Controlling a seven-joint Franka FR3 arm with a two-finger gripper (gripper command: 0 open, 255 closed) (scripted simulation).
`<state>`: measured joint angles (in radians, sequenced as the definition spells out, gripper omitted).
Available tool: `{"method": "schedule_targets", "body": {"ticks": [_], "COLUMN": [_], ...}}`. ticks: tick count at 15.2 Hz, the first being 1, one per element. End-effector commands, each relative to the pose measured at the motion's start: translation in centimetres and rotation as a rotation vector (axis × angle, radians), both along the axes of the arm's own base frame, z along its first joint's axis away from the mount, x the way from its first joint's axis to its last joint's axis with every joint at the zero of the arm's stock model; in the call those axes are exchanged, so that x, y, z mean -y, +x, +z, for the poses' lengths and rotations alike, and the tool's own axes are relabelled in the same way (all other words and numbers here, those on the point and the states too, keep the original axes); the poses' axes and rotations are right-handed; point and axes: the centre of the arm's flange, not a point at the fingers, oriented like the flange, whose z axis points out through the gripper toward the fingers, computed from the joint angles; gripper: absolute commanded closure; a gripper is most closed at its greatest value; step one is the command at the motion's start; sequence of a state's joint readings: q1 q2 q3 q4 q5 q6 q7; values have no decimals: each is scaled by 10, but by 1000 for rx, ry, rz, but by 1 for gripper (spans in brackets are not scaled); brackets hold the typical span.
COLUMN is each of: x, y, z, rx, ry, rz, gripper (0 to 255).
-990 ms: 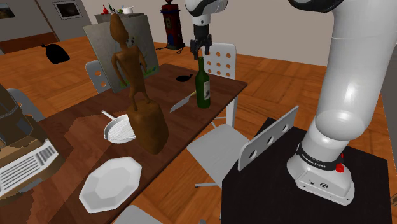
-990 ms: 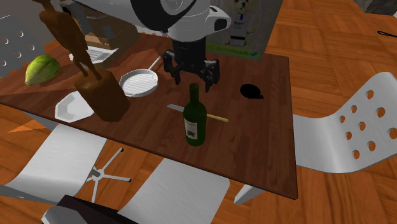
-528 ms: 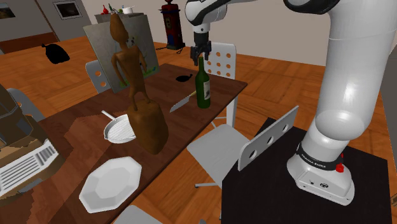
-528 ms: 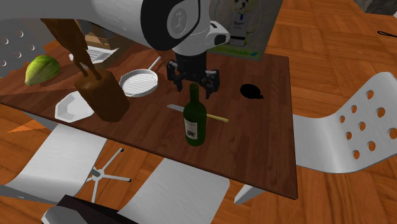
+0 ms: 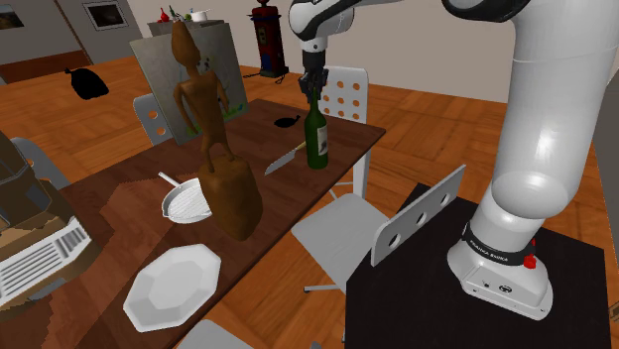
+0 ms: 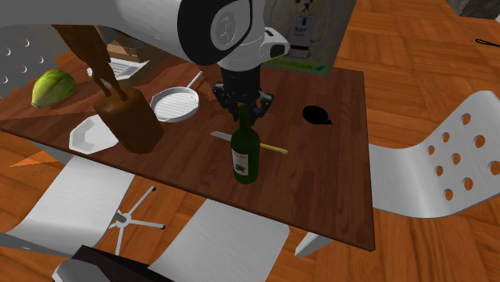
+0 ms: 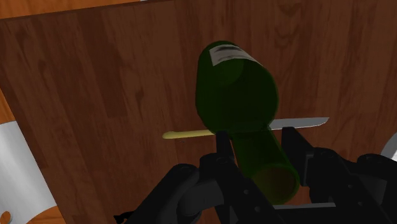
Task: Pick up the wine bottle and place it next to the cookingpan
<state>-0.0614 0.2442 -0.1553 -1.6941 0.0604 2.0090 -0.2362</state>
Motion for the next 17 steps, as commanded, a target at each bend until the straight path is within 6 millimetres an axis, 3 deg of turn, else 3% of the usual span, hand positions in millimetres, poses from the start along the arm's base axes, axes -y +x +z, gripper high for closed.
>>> {"method": "schedule_targets", "body": {"ticks": [1, 8, 17], "x": [0, 0, 0], "y": [0, 0, 0], "z": [0, 0, 47], "rx": [0, 0, 0], "ry": [0, 0, 0], "rz": [0, 0, 0], "gripper": [255, 255, 255]}}
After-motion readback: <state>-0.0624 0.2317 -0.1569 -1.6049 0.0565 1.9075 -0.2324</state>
